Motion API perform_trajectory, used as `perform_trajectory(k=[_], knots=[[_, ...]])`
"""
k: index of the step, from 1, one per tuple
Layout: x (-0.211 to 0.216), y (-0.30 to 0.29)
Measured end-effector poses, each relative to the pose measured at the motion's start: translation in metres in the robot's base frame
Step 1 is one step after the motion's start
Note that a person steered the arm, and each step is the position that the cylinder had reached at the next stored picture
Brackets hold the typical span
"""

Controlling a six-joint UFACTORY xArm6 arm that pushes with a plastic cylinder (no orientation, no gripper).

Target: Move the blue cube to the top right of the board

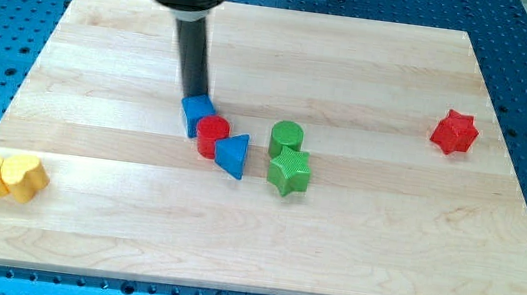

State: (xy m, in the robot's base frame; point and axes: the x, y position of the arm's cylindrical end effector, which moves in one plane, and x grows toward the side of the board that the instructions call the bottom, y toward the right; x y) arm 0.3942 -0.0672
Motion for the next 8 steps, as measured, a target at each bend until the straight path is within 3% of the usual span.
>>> perform_trajectory(k=[1,2,3,5,6,7,8], knots=[[-0.003,-0.035],[0.043,-0.102],[0.056,-0.031],[-0.042,0.127],[-0.083,0.156],[-0.111,0.229],[-0.112,0.195]])
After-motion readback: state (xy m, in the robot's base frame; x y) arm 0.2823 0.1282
